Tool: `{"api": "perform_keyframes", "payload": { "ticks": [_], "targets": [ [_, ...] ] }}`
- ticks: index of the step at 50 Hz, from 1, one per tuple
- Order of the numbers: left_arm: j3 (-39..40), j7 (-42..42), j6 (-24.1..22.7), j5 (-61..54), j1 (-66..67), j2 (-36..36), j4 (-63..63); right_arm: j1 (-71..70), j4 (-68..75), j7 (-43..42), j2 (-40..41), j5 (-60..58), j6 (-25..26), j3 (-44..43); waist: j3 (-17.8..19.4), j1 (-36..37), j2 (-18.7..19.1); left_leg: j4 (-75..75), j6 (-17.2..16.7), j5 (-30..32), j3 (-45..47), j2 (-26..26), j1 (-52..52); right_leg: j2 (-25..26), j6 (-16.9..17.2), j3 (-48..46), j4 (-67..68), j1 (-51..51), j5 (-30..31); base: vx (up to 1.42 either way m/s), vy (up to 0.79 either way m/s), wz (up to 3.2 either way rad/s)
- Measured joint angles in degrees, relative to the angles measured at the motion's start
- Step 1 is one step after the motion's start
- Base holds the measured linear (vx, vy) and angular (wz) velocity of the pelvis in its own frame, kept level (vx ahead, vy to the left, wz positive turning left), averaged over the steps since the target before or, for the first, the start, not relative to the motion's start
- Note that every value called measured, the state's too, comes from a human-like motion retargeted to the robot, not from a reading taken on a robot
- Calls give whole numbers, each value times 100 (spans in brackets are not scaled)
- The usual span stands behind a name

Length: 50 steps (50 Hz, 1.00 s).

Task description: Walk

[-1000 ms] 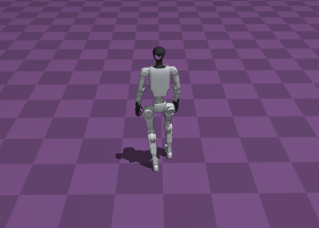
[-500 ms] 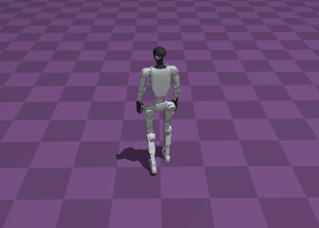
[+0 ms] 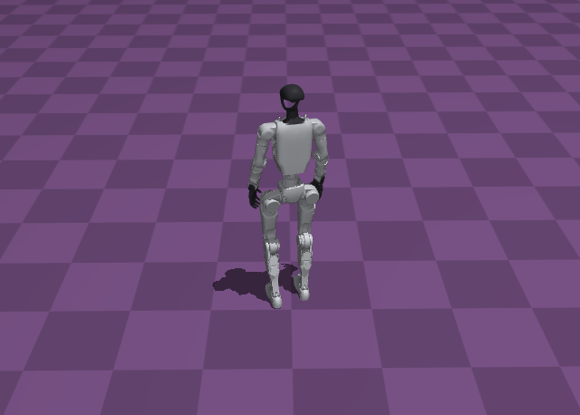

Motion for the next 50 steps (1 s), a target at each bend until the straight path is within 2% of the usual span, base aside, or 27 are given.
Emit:
{"api": "perform_keyframes", "payload": {
  "ticks": [20, 50],
  "targets": [
    [143, -59, 39, 6, 155, -247, 65, 156, 184, -9, -159, 129, 2, -229, 5, -115, -57, -1231, 99, 413, 45, -137, 797, -155, -29, 16, -294, 401, 29, 2, 2, 2],
    [215, -79, -38, -141, 156, -437, -61, 183, 253, -34, -311, 295, -65, -336, 20, -197, -38, -1582, 141, 586, 42, -212, 896, -248, -52, -77, -397, 430, 120, 0, 0, 0]
  ]
}}
